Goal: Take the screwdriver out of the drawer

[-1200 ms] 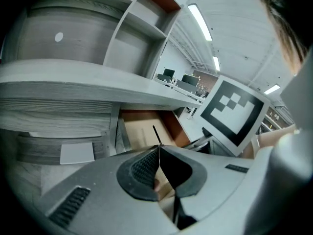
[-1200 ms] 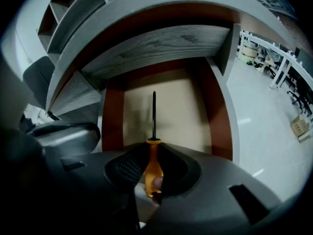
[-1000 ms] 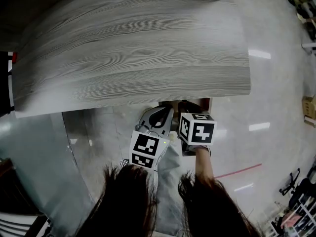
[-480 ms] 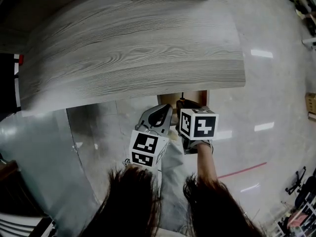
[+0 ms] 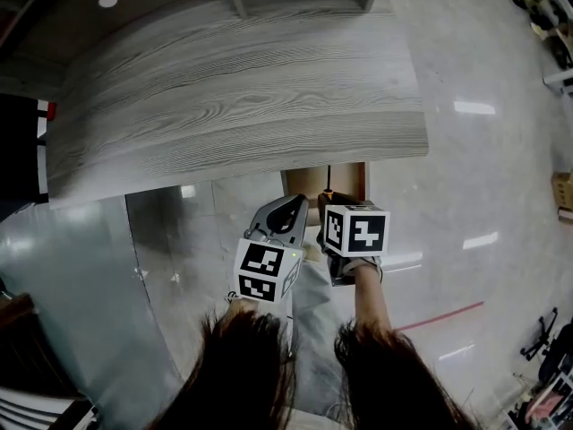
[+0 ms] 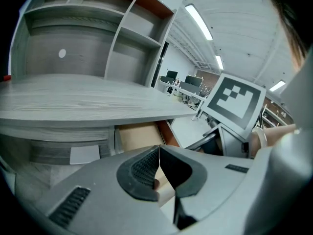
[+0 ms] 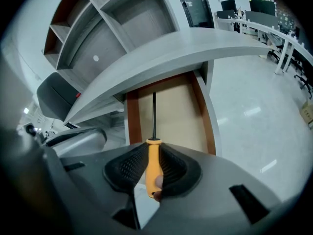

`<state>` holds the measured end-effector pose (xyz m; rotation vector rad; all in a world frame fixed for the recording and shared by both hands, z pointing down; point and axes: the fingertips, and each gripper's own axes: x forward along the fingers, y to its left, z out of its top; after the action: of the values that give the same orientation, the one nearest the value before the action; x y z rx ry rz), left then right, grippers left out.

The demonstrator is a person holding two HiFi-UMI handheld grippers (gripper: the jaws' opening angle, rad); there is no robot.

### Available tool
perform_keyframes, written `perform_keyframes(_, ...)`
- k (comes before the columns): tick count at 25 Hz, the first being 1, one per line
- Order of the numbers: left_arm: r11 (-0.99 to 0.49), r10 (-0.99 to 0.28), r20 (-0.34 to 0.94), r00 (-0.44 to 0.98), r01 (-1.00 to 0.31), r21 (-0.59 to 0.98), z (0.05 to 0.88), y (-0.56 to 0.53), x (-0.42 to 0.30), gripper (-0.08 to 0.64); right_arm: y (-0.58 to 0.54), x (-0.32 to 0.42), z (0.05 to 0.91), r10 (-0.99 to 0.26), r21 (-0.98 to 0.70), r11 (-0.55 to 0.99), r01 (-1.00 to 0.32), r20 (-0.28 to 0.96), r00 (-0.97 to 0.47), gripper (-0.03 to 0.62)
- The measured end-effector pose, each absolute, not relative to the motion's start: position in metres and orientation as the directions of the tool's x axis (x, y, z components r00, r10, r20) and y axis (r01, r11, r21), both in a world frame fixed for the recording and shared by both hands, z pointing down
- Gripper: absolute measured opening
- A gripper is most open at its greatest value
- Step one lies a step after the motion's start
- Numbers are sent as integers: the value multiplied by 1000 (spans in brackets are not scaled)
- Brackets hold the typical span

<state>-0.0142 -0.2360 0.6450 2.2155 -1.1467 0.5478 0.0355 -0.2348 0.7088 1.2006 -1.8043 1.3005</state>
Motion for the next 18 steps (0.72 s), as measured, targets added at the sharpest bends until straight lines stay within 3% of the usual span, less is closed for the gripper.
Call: perform_keyframes(18,-411,-650,584,487,-871,269,590,-197,-10,17,-195,60,662,-374,-381,148,-913,833,-408,83)
